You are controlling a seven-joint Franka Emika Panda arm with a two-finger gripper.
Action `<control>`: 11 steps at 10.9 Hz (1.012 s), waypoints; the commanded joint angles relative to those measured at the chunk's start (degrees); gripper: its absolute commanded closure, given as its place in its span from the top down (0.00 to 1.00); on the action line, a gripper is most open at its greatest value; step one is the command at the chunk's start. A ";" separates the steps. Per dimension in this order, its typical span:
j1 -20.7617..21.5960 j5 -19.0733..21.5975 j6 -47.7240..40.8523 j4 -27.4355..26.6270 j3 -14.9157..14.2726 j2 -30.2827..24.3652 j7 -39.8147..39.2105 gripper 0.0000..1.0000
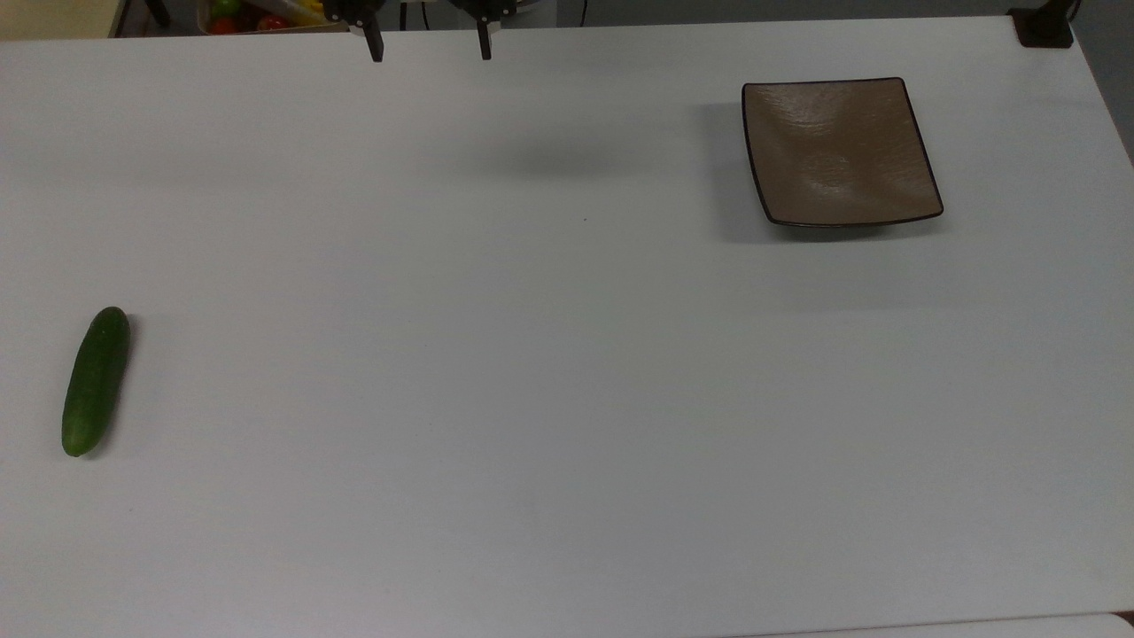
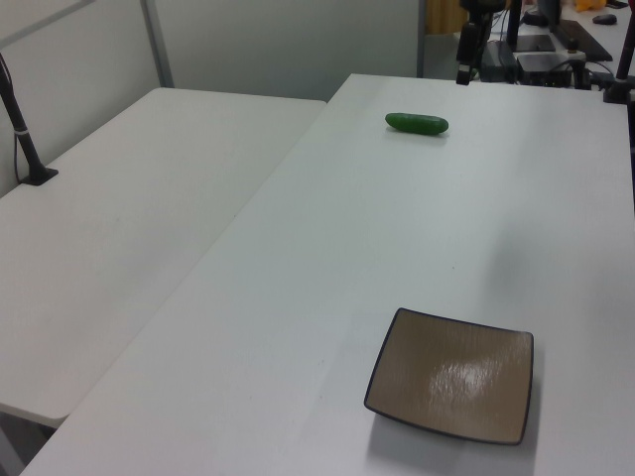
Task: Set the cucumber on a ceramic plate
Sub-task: 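Move the open gripper from its start pose toward the green cucumber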
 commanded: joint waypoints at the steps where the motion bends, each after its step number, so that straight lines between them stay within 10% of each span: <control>1: 0.52 -0.45 0.82 -0.68 -0.26 -1.09 0.03 1.00; 11: -2.28 -0.54 -0.67 -0.94 -0.17 -1.01 -13.37 1.00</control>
